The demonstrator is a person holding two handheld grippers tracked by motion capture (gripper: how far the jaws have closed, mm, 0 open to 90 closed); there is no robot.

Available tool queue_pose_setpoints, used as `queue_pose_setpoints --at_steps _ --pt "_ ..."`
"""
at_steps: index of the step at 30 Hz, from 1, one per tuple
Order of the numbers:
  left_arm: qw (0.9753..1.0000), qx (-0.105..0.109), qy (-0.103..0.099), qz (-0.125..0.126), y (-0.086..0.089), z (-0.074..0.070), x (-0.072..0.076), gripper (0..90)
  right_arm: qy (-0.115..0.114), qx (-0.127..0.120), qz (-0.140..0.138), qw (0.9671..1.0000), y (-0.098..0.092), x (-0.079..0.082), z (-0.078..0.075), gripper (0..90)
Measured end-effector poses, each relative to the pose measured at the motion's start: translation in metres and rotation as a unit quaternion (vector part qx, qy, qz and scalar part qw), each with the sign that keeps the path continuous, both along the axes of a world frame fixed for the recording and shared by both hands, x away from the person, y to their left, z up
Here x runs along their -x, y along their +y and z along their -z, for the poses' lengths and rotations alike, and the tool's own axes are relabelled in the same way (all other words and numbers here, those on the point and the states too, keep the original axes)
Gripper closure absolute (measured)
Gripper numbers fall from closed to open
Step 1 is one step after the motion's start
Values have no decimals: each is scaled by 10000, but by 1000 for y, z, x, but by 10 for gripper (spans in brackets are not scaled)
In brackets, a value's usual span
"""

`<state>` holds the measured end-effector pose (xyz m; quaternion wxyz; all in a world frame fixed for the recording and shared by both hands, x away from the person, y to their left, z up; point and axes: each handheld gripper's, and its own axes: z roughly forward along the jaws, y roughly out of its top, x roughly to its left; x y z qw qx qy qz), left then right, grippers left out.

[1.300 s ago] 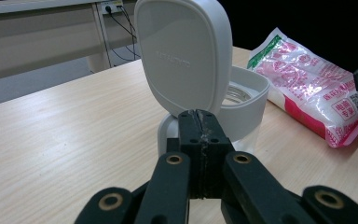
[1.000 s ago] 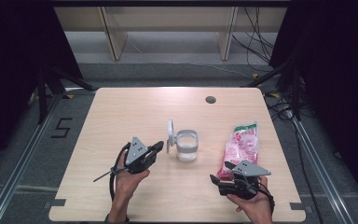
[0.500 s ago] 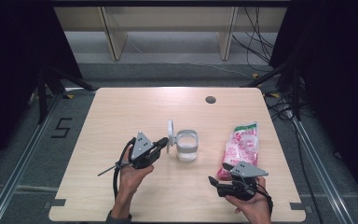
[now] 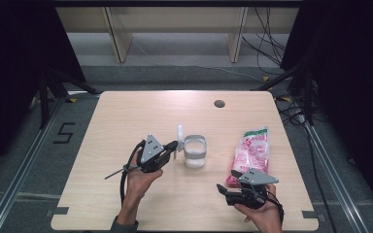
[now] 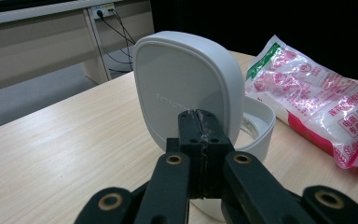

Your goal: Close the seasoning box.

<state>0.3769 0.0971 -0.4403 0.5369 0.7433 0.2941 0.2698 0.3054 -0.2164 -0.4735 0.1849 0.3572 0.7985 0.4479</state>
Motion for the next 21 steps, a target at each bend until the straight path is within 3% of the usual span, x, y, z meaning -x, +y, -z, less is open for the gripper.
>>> queue_pose_setpoints --at_steps 8,10,12,19,21 --pt "10000 -16 -13 37 -6 -1 -2 890 183 -95 -107 9997 1 -1 0 289" --pt "10000 -27 -33 52 -8 -1 -1 890 55 -48 -88 9999 0 -1 1 289" --pt "10000 -39 -17 76 -10 0 -1 889 148 -58 -107 9998 1 0 1 289" --pt "9998 -51 -4 202 -19 1 0 875 140 -45 -31 9999 0 0 0 289" --pt "9997 44 31 225 -21 1 1 843 80 -33 -52 9999 0 -1 0 289"
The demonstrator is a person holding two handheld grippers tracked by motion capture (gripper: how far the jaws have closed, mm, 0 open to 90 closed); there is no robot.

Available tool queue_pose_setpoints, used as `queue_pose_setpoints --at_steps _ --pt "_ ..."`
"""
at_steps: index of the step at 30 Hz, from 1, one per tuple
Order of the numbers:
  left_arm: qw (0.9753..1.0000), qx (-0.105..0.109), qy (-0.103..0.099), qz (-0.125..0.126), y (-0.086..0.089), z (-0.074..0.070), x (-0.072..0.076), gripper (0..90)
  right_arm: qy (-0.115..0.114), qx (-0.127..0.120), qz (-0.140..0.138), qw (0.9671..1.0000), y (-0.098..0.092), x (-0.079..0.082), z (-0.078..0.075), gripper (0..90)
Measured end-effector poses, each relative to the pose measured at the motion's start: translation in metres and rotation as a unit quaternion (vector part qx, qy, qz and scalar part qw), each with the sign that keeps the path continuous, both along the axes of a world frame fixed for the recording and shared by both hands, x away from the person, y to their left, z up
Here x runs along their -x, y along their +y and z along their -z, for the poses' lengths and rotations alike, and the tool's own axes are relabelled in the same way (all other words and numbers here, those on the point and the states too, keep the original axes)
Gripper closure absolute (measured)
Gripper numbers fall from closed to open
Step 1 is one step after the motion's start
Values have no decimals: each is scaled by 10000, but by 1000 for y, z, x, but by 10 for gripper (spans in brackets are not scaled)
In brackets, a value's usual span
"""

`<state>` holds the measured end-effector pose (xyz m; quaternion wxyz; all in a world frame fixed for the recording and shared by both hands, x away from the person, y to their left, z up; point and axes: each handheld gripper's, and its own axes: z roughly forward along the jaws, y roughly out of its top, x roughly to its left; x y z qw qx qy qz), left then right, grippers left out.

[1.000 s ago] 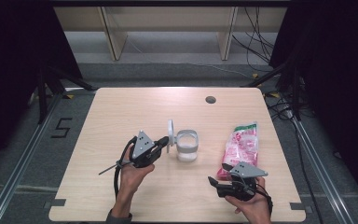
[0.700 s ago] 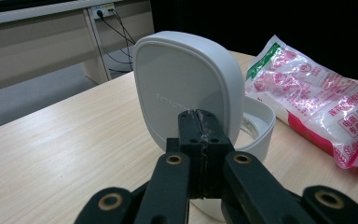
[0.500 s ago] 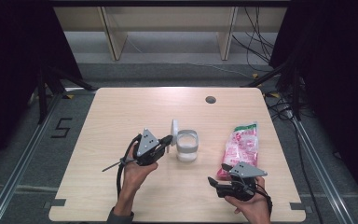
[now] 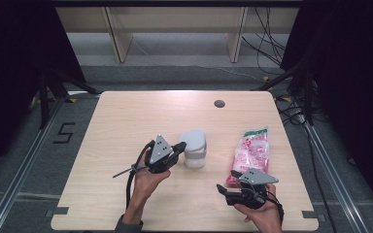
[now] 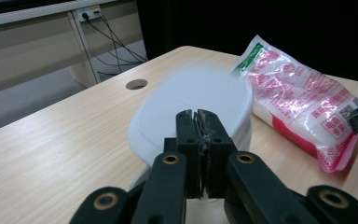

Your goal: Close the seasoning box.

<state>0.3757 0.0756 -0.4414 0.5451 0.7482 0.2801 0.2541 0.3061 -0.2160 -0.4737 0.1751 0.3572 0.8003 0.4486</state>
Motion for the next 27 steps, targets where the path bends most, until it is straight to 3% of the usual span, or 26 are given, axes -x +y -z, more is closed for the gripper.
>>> queue_pose_setpoints --at_steps 3,5,8,9,10,13,15,19,27 --pt "10000 42 57 58 3 0 1 775 44 -43 -37 10000 0 0 1 289" --pt "9999 123 63 82 5 0 2 719 -77 31 41 10000 -1 0 0 289" --pt "9997 141 118 151 8 -1 6 661 38 6 34 10000 -1 0 0 290" --pt "9996 145 149 165 8 -1 6 634 -80 31 48 10000 -1 0 0 289" --pt "9996 164 193 137 8 -2 7 603 42 13 41 10000 0 1 0 289" --pt "9996 184 200 126 9 -2 7 501 -56 52 28 10000 -1 -1 0 289" --pt "9993 149 263 229 8 -1 8 453 50 6 26 10000 0 1 0 289" --pt "9988 178 351 275 6 0 11 349 -117 -16 43 9999 -2 -1 -1 289" --pt "9990 163 311 293 6 3 21 313 15 -33 -12 10000 -1 0 0 287"
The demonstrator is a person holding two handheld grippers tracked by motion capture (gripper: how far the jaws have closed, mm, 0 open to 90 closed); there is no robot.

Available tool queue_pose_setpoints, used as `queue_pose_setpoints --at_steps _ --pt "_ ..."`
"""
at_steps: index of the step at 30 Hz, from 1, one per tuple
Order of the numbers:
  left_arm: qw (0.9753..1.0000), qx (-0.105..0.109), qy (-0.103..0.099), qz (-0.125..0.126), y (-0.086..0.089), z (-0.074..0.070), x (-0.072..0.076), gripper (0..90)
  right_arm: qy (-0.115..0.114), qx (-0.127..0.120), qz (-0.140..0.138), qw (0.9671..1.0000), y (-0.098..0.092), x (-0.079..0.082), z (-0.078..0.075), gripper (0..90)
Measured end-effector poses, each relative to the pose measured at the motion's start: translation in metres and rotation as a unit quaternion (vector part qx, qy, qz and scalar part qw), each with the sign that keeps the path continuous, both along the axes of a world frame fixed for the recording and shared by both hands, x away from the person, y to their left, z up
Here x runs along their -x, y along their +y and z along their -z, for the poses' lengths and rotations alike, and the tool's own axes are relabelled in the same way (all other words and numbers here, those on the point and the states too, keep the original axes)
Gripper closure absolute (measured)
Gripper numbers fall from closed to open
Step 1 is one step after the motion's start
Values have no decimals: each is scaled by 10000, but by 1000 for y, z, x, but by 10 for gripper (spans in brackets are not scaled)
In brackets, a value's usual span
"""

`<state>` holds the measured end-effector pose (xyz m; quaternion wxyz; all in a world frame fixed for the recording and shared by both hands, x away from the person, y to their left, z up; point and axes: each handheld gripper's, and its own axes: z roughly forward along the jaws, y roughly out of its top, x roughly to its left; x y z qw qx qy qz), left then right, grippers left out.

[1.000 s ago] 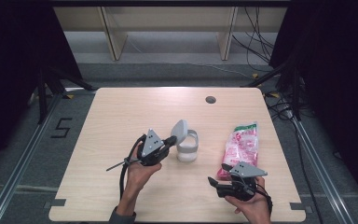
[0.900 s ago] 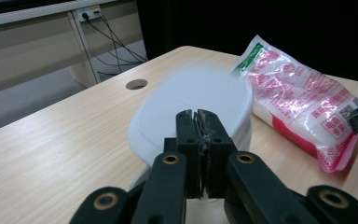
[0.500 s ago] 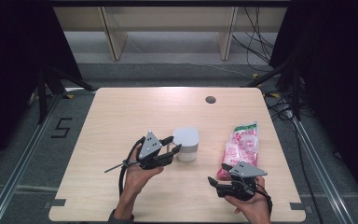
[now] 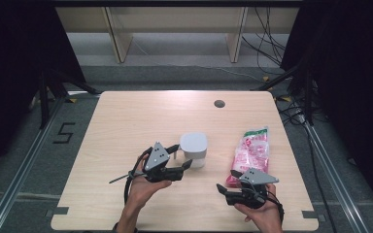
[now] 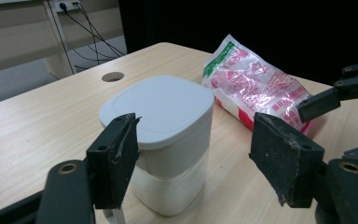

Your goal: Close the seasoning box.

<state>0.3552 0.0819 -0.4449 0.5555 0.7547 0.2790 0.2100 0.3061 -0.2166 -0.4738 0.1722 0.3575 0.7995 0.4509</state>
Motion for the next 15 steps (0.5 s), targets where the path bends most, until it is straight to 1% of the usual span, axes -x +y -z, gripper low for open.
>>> queue_pose_setpoints --at_steps 2,3,4,5,6,7,9,10,11,12,13,14,15 --pt "10000 18 3 22 0 2 2 309 -9 -26 15 10000 0 0 0 285" --pt "10000 -22 18 15 -1 2 3 308 -38 -33 28 10000 0 -1 0 285" --pt "10000 -14 -5 50 -2 3 3 308 -32 -44 3 10000 0 -1 1 284" --pt "10000 -32 14 37 -2 5 4 308 -55 -30 -81 9999 -1 -2 0 284" --pt "10000 -28 36 31 -3 6 5 307 -144 -9 0 9999 -1 -2 1 283" --pt "10000 6 72 38 -3 8 6 306 -129 10 -10 9999 -2 -2 1 283" --pt "10000 -25 73 53 -4 11 8 305 -150 9 -14 9999 -2 -3 1 279" --pt "9999 3 106 83 -5 13 9 305 -115 -30 2 9999 -2 -2 1 278" --pt "9999 -32 123 61 -4 14 11 304 -36 -43 -9 10000 -2 -2 1 278" --pt "9999 -45 132 56 -4 15 12 303 -34 -22 -46 10000 -2 -2 1 278" --pt "9999 -27 143 44 -4 15 13 302 -139 15 -4 9999 -2 -2 1 277" --pt "9999 56 148 62 -4 16 13 301 6 -49 -20 10000 -1 -1 2 277" --pt "9999 14 138 46 -3 17 15 300 18 -79 -66 9999 -1 -2 2 277"
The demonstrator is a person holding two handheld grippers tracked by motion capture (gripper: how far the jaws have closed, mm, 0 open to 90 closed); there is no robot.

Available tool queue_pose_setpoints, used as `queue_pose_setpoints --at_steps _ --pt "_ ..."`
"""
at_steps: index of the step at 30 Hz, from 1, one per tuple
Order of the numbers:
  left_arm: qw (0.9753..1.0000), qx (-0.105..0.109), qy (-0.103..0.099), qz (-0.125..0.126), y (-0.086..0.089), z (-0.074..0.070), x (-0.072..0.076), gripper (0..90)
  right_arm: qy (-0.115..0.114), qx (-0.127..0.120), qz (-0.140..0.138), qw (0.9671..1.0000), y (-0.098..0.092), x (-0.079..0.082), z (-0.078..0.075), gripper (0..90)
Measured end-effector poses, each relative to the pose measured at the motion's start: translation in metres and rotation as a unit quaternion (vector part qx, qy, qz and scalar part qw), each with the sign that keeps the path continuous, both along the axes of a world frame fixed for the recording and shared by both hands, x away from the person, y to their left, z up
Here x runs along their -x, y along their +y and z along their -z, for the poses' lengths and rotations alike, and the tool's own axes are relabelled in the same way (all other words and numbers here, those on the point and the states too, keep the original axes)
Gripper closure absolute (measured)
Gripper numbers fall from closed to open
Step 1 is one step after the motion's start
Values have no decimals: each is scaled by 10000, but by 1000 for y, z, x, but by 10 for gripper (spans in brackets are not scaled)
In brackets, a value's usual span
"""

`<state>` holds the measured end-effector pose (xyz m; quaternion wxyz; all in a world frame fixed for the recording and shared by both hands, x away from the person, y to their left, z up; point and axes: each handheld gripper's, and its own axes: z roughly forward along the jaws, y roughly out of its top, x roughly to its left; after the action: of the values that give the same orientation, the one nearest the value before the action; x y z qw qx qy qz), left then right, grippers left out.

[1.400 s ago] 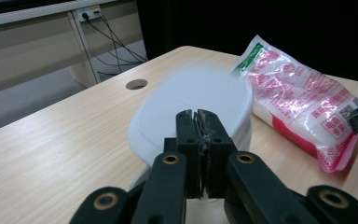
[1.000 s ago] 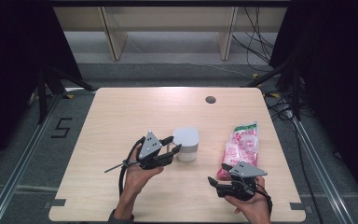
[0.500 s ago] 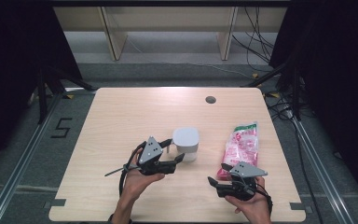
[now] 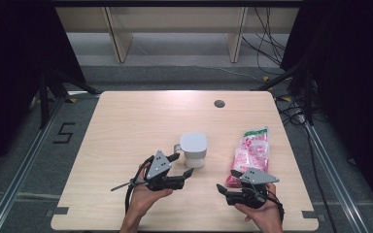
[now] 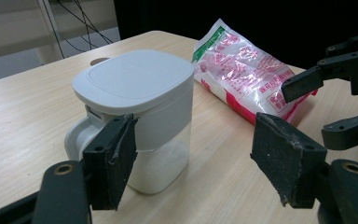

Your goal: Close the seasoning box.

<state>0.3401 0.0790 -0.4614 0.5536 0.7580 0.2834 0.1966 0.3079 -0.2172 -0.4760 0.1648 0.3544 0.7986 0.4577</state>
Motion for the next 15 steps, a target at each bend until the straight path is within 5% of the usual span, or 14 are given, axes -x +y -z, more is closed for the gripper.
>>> queue_pose_setpoints --at_steps 8,13,14,15 --pt "10000 27 35 -16 -2 9 9 297 -66 49 -56 10000 -1 -1 2 275" --pt "10000 35 10 -19 -7 15 16 293 119 10 1 9999 2 3 2 272" --pt "10000 87 5 42 -9 17 17 292 -112 53 -103 9999 1 -1 3 272" --pt "10000 44 24 44 -10 19 18 292 -64 47 -121 9999 2 -1 3 272"
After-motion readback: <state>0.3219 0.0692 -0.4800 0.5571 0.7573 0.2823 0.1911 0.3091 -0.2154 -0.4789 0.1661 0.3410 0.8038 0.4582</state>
